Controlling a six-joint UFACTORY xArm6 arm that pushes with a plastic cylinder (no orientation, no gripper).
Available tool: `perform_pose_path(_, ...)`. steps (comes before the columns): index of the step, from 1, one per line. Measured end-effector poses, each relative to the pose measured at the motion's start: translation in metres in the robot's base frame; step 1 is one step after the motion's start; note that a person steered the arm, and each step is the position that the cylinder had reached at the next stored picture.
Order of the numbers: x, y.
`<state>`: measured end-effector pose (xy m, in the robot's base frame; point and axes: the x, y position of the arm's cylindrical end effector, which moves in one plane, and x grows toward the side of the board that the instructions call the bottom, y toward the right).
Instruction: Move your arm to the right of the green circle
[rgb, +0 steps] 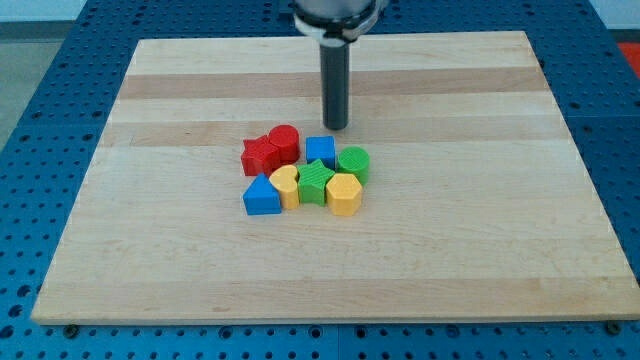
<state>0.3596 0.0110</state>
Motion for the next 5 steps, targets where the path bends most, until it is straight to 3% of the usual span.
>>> perform_pose_path(1, -0.022, 0.018)
perform_pose_path(2, -0.01, 0.034)
perform_pose_path(3, 0.043, 0.038)
perform_pose_path(4, 0.044, 0.052)
perform_pose_path(5, 0.087, 0.055)
